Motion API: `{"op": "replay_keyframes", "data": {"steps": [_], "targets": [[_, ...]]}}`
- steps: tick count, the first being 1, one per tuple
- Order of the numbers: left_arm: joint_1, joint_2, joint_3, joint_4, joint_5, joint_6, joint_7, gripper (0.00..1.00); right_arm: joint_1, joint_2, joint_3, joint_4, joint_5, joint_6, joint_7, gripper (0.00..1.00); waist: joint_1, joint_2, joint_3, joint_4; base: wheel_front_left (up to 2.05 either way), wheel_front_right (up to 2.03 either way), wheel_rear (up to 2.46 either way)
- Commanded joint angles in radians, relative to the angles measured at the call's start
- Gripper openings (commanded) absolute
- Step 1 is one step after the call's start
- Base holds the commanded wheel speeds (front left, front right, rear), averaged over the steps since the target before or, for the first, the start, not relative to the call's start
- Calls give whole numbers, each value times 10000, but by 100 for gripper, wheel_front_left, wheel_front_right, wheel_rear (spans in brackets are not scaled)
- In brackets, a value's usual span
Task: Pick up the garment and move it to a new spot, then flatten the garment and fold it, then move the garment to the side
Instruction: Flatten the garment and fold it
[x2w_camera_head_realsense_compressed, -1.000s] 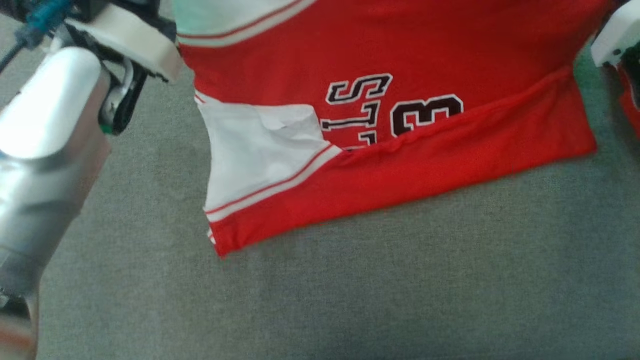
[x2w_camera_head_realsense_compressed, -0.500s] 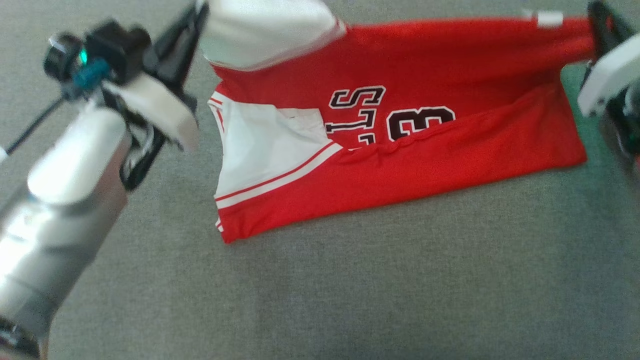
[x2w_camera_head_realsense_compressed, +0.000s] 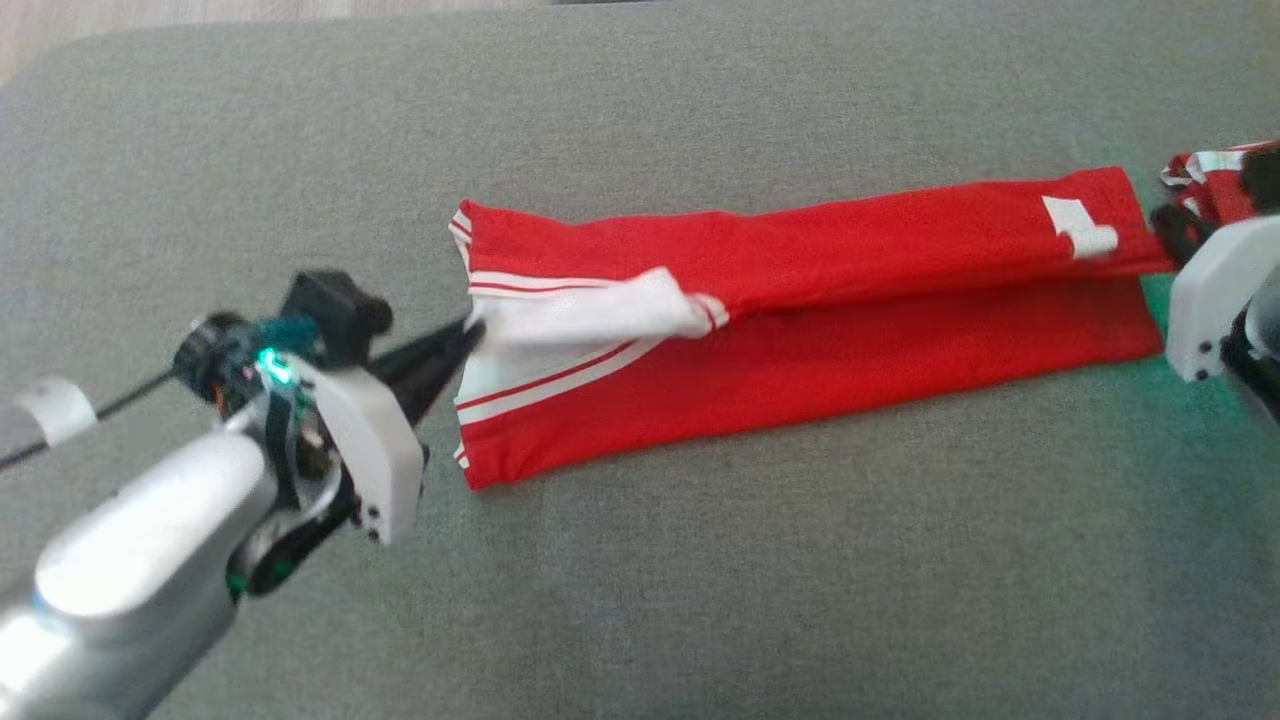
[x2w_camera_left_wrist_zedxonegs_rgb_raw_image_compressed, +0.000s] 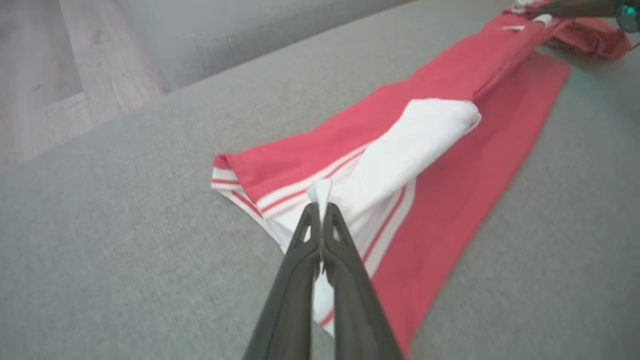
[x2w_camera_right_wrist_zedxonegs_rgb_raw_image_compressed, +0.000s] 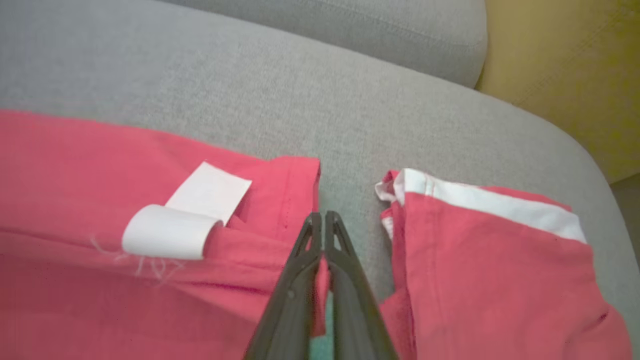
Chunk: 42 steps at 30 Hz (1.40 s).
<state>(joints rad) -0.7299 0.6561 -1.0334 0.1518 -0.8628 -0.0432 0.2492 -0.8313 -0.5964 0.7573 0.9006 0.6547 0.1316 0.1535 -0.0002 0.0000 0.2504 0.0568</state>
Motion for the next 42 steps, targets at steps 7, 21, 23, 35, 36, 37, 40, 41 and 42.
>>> {"op": "replay_keyframes", "data": {"steps": [7,21,23,35,36,37,40,41,42], "targets": [[316,943,95,-1422,-326,532,998,0,157,-888,938,-910,550,-9,765,0,2,0,-37,-88,0,0,0],[504,938,-97,-1644,-479,813,1418,100,274,-1227,1648,-1271,1518,-9,1706,100,2,0,-167,-272,0,0,0],[527,831,-33,-1567,-442,898,1195,100,322,-1170,1651,-1269,1725,-9,1869,100,2,0,-239,-314,0,0,0],[552,-287,1621,-688,214,2589,-2558,100,-247,-472,-127,-1704,2625,-9,-500,100,2,0,-1046,-505,0,0,0],[625,-406,1835,-620,182,2755,-2968,100,-238,-344,-297,-1779,2592,-9,-842,100,2,0,-1105,-516,0,0,0],[715,-526,2070,-541,138,2937,-3395,100,-212,-213,-455,-1836,2509,-9,-1199,100,2,0,-1167,-525,0,0,0],[1025,-787,2563,-317,150,3328,-4478,100,-16,285,-1011,-1889,2176,-9,-2377,100,2,0,-1360,-546,0,0,0],[1149,-877,2713,-263,177,3451,-4698,100,102,513,-1225,-1890,2063,-9,-2760,100,2,0,-1428,-548,0,0,0],[1306,-1002,2908,-240,136,3529,-4858,100,239,752,-1446,-1883,1940,-9,-3138,100,2,0,-1497,-555,0,0,0]]}}
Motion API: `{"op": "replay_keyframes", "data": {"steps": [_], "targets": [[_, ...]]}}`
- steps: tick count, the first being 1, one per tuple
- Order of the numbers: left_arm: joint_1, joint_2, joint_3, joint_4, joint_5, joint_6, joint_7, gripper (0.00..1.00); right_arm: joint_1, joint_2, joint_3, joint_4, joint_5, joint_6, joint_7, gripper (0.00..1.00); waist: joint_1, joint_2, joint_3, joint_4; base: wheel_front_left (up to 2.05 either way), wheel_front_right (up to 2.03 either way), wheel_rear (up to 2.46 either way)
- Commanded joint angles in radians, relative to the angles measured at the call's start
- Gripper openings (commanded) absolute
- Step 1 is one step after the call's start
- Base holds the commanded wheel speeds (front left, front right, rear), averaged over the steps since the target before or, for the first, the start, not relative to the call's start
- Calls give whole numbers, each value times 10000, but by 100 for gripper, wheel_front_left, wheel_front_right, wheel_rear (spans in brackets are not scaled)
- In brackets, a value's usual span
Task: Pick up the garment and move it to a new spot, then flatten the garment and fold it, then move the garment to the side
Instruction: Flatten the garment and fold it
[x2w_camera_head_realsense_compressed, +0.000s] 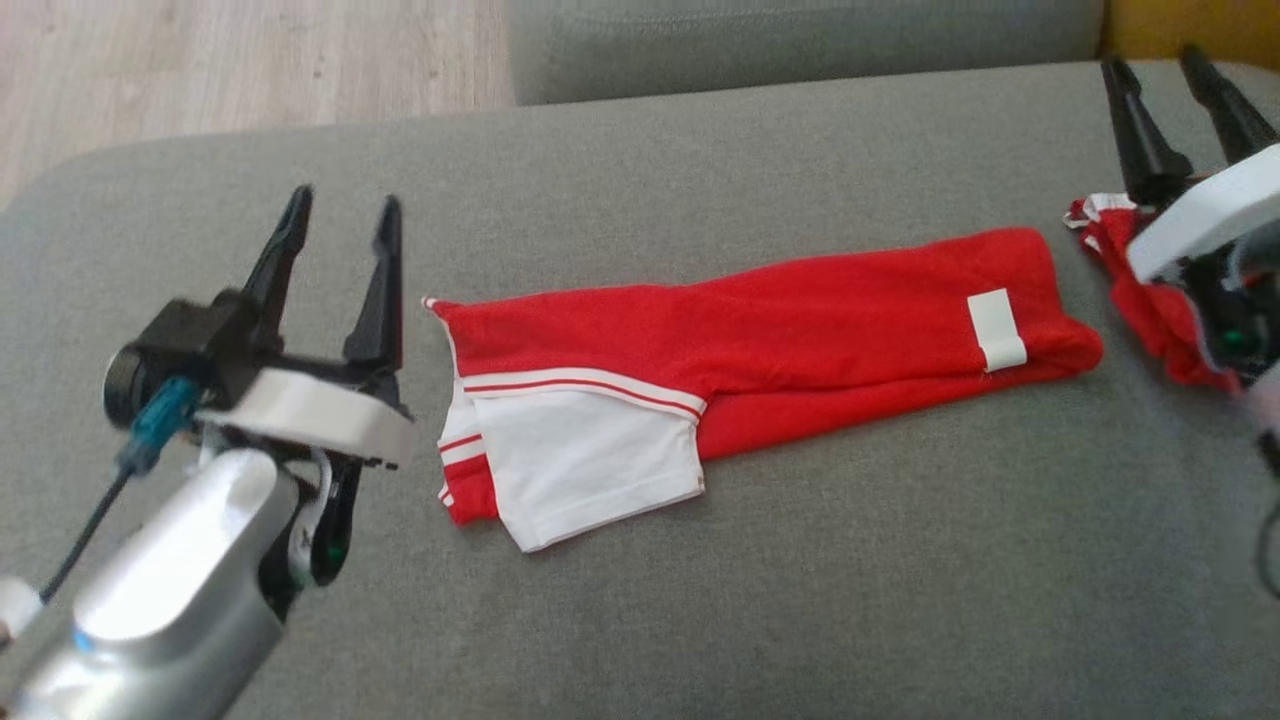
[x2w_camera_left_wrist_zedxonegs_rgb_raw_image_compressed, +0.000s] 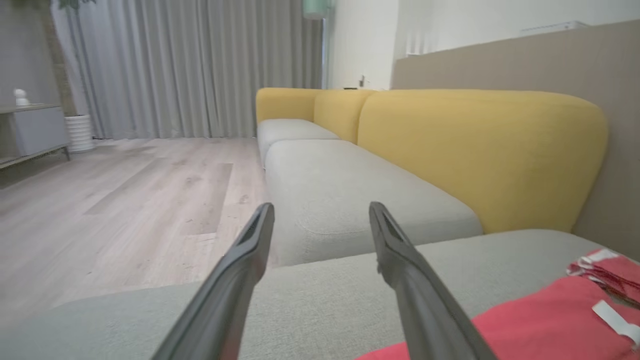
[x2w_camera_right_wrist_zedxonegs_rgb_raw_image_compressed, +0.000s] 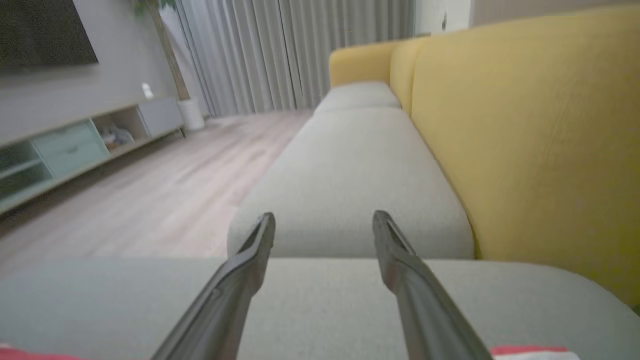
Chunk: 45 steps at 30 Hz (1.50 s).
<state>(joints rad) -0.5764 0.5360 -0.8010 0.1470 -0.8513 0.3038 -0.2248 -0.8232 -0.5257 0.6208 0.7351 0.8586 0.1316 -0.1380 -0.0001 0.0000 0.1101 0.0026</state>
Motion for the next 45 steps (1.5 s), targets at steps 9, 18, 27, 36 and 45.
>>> {"op": "replay_keyframes", "data": {"steps": [9,18,27,36,45], "targets": [[1810,-1261,3162,-677,1173,-184,-365,100,2143,2227,-3372,-1049,-3446,-9,-1231,100,1,0,-328,-123,0,0,0],[3794,-2871,4937,-450,2911,-1313,-368,100,5395,4615,-5880,-3602,-6220,-9,-1236,100,1,0,-470,-266,0,0,0],[4730,-4093,6180,104,4438,-2368,-368,100,6371,4751,-5818,-4090,-6467,-9,-1237,100,1,0,-362,-277,0,0,0],[4095,-4568,6521,624,5173,-3131,-369,100,5464,4753,-6404,-3553,-7245,-9,-1237,100,1,0,448,19,0,0,0],[3384,-4780,6473,761,5603,-3532,-369,100,3731,4754,-8927,-1598,-8478,-9,-498,100,1,0,1321,588,0,0,0]]}}
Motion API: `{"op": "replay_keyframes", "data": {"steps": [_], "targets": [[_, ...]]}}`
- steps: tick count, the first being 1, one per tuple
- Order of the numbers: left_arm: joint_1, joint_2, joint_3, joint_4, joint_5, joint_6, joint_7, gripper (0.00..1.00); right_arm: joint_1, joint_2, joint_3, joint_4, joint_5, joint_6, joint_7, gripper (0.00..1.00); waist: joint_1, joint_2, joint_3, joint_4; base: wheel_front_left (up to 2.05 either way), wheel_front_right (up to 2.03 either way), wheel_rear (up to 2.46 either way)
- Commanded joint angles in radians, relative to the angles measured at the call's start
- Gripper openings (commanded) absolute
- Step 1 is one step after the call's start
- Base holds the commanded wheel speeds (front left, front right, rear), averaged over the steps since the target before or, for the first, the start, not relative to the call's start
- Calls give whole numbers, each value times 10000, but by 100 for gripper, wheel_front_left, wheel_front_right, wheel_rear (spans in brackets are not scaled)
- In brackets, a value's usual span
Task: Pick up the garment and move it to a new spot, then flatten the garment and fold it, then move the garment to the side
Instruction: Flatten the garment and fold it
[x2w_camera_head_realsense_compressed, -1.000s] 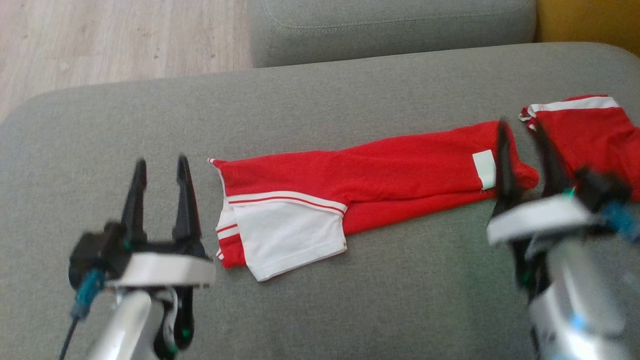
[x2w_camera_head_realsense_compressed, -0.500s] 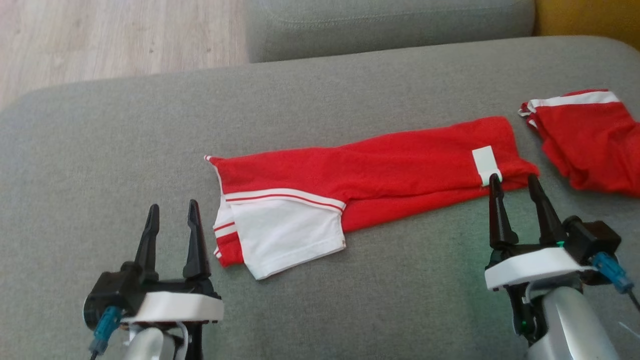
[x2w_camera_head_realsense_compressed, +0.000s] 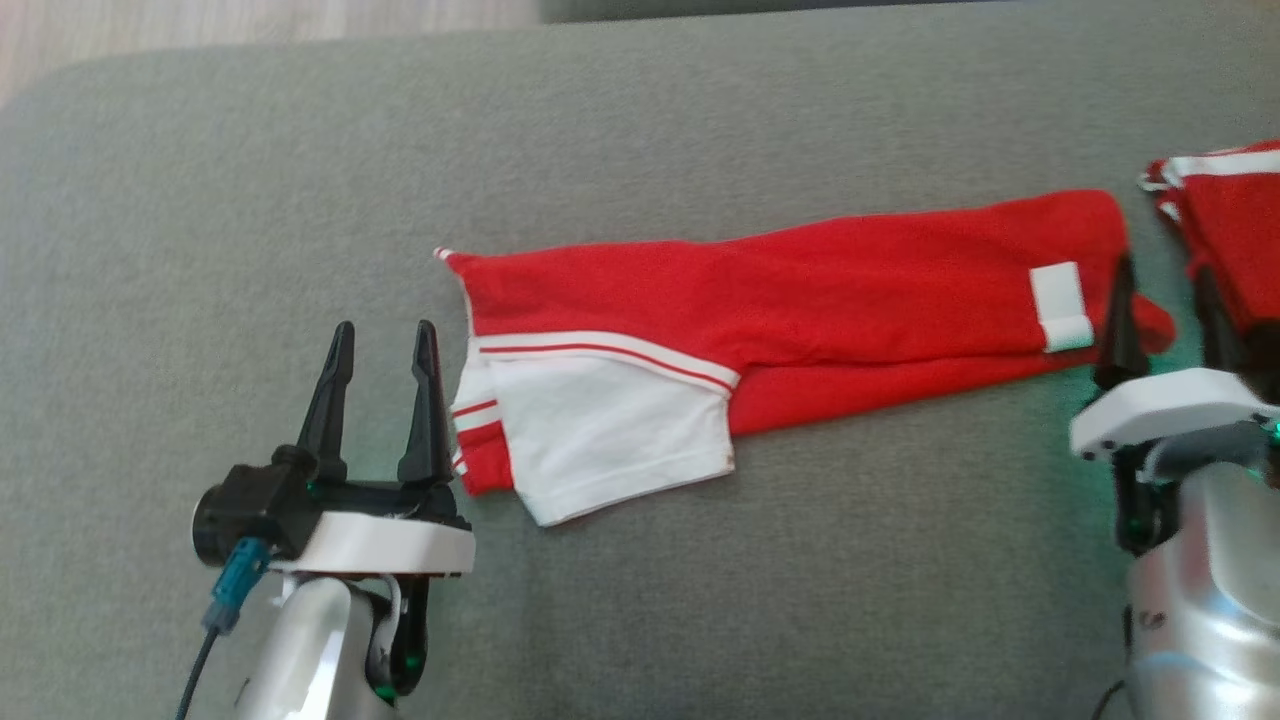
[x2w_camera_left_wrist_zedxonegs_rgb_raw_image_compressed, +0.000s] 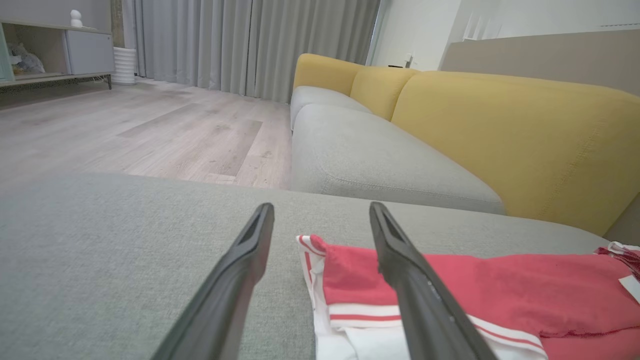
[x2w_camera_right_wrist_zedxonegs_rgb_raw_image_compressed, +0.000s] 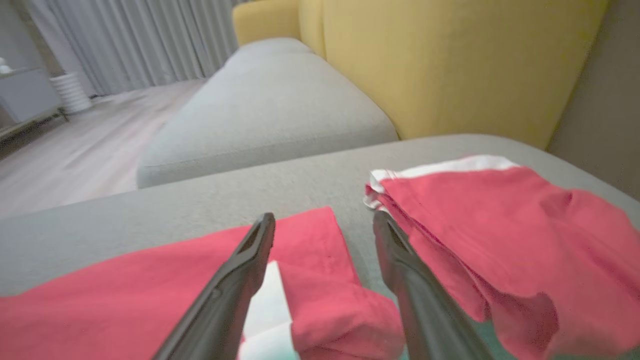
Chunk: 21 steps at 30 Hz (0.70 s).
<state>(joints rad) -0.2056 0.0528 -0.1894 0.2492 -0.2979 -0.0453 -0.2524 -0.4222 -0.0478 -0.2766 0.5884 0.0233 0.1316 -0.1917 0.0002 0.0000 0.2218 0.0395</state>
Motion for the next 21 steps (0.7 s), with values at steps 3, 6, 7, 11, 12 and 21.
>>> {"op": "replay_keyframes", "data": {"steps": [3,6,7,11,12,21], "targets": [[-421,18,340,-201,110,-84,-93,100,-614,-25,-808,641,-580,-9,207,100,-2,0,313,344,0,0,0],[-446,0,362,-135,149,-117,-93,100,-862,-25,-1239,1514,-879,-9,272,100,-2,0,364,370,0,0,0],[-456,-5,373,-122,161,-129,-93,100,-933,-25,-1354,1808,-960,-9,278,100,-2,0,379,374,0,0,0],[-512,-14,374,-93,197,-142,-93,100,-1159,-24,-1570,2653,-1212,-9,268,100,-2,0,425,368,0,0,0],[-538,-16,373,-85,200,-144,-93,100,-1244,-24,-1621,2901,-1271,-9,240,100,-2,0,439,359,0,0,0],[-587,-24,424,-25,202,-142,-93,100,-1911,-24,-1367,4225,-1651,-9,-327,0,-2,0,297,98,0,0,0]]}}
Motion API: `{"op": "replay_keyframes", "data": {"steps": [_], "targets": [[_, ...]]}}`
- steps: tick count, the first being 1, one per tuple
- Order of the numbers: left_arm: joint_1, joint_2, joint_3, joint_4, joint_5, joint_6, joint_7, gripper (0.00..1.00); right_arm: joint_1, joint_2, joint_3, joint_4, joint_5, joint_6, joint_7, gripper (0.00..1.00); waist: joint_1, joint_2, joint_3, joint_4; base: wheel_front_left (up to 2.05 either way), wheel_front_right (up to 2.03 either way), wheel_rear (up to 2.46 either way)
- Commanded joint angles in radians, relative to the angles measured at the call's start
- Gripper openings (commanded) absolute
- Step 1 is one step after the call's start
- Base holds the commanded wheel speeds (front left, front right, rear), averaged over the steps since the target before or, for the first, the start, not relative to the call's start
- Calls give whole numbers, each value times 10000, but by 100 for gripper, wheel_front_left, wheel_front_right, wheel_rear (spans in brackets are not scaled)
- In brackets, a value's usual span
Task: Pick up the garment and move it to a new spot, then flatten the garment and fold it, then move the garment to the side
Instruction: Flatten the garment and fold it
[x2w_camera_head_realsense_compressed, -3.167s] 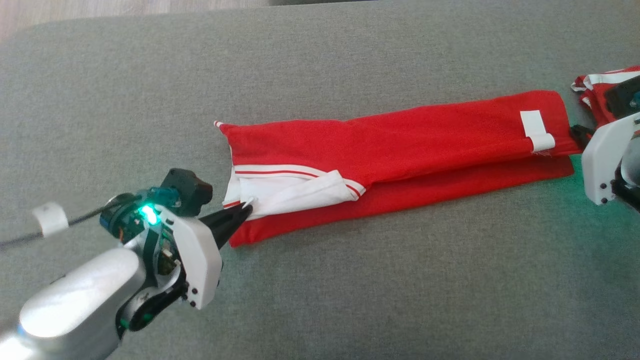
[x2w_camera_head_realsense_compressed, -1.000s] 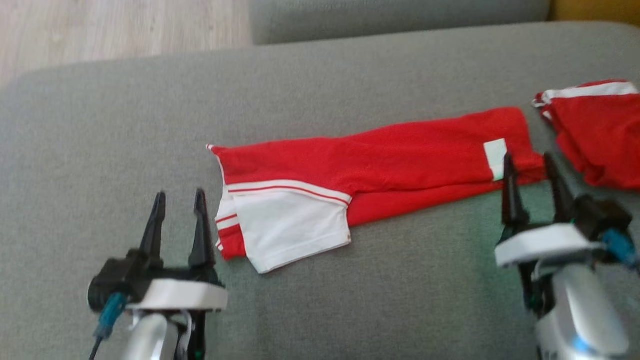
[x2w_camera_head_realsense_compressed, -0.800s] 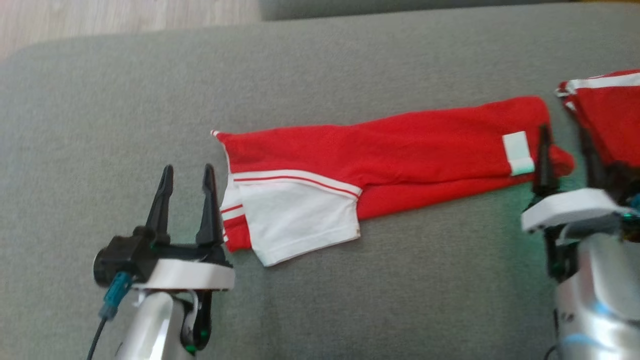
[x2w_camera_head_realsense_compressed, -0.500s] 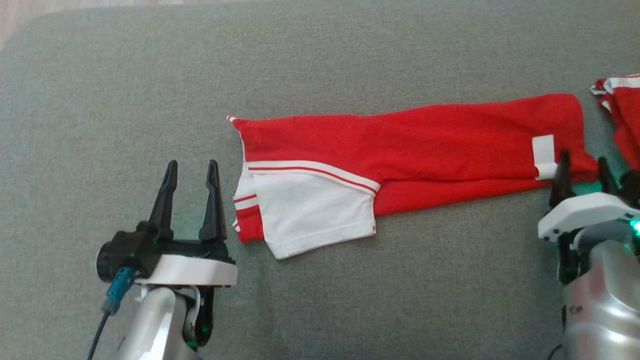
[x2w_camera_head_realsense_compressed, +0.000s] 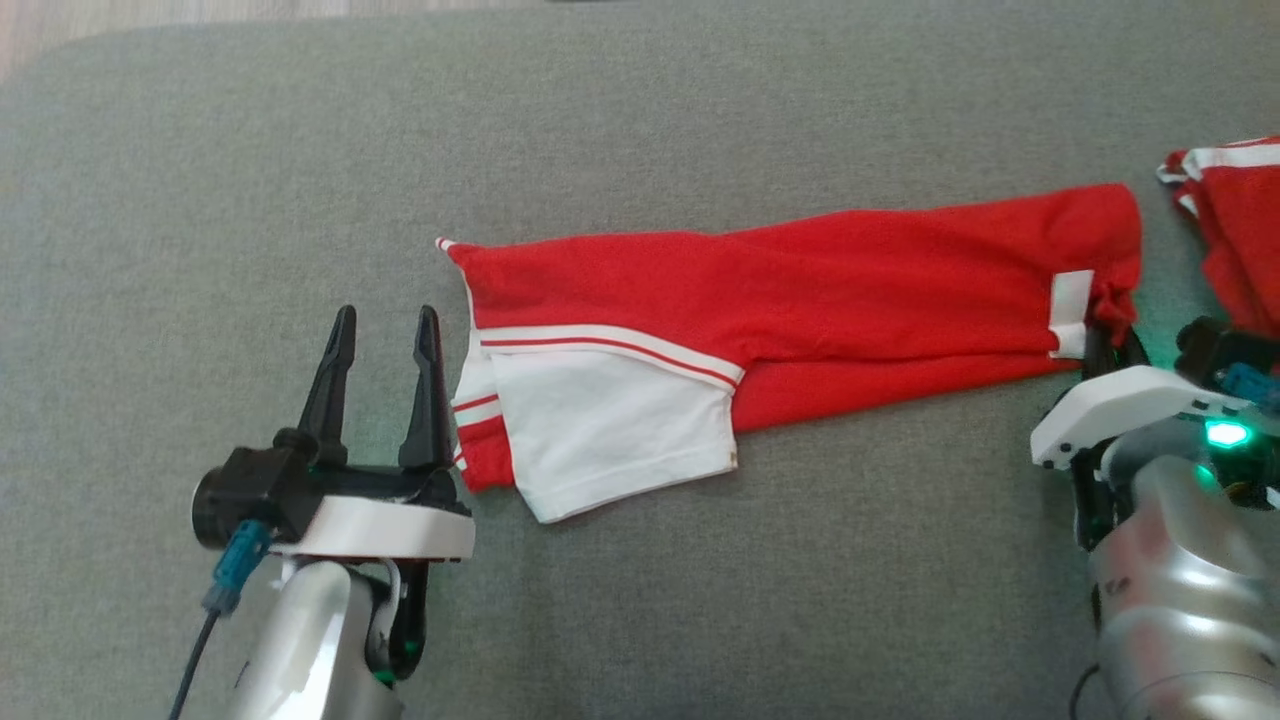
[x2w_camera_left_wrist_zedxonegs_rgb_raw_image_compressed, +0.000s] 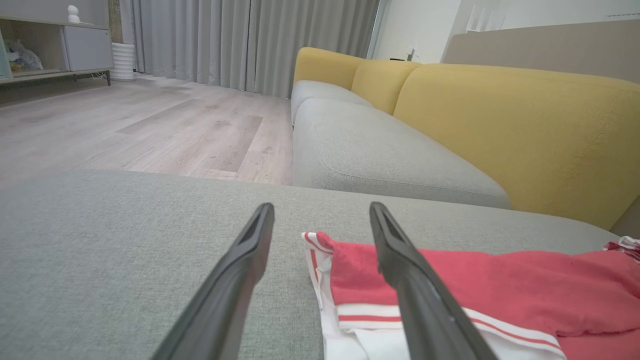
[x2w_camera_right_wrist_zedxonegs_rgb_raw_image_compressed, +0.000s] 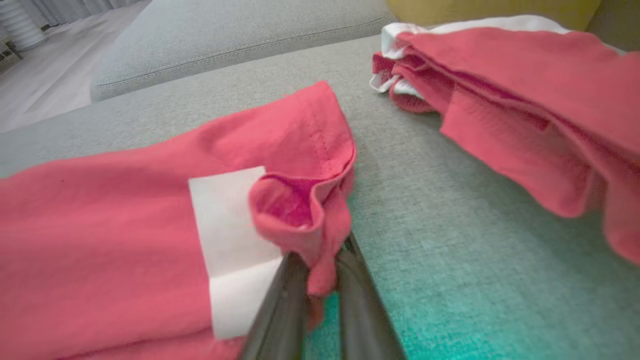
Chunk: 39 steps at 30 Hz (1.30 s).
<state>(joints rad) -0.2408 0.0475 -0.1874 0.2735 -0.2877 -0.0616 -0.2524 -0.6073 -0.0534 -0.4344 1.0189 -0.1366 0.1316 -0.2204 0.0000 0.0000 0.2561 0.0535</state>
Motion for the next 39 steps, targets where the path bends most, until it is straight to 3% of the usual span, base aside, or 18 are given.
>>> {"op": "replay_keyframes", "data": {"steps": [1,13,17,21,31,39], "targets": [[-211,30,409,-254,97,21,-93,100,-68,31,176,-121,-136,-9,-106,0,0,0,-113,-85,0,0,0],[215,29,470,-349,-70,52,-93,100,845,31,-1068,-2258,-806,-9,-238,0,0,0,-944,-483,0,0,0],[367,28,462,-481,-141,78,-93,100,1333,32,-914,-3078,-672,-9,7,0,0,0,-1252,-472,0,0,0],[504,28,412,-477,-156,108,-93,100,1588,32,123,-3352,-16,-9,107,0,0,0,-1676,-353,0,0,0],[898,56,429,-491,38,-5,-93,100,1986,32,3891,-3909,2426,-9,428,0,0,0,-2551,235,0,0,0],[915,155,473,-595,157,0,-93,100,2285,32,5562,-4481,3407,-9,651,0,0,0,-2636,904,0,0,0]]}}
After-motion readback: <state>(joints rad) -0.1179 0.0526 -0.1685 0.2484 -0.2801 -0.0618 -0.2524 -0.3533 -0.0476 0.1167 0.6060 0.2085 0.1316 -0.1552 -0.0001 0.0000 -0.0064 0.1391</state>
